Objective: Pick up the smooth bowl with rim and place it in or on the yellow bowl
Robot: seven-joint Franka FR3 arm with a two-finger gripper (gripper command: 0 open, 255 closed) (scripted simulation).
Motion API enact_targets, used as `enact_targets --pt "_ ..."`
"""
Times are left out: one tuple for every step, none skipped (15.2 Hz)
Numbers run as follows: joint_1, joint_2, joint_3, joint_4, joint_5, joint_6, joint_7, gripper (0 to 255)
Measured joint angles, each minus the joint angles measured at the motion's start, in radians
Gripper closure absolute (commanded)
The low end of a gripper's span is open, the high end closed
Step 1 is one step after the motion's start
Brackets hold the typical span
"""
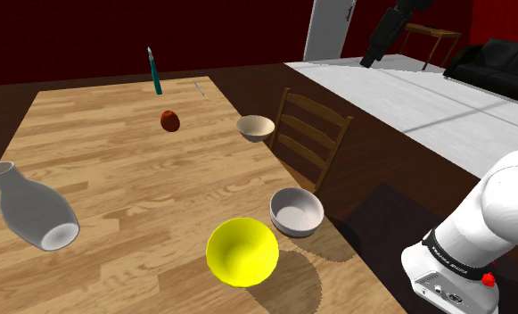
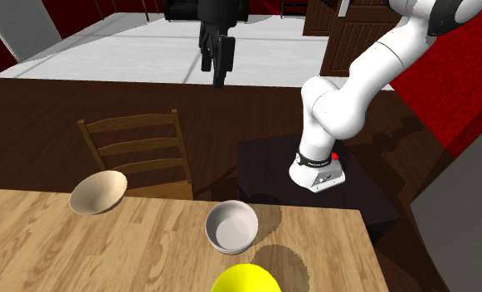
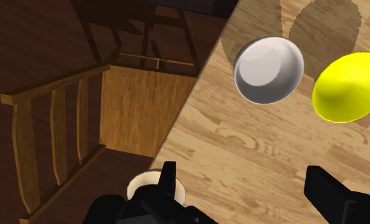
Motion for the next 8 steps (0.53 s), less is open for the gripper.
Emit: enact_targets --pt "0.0 0.0 0.0 0.0 0.0 0.0 0.0 0" --pt "0.001 0.001 0.0 -0.013 0.002 0.012 -0.001 0" --pt "0.002 -0.002 0.001 -0.041 0.006 0.033 -0.001 0" --pt "0.004 0.001 0.003 -0.069 0.012 0.06 -0.001 0" --pt "0.006 0.0 0.008 -0.103 0.019 0.089 0.002 0" --pt "0.008 0.001 0.008 -0.131 0.024 0.113 0.001 0" --pt "0.011 0.002 0.011 -0.162 0.03 0.141 0.001 0" --pt "0.015 -0.003 0.015 -0.195 0.038 0.164 0.004 0"
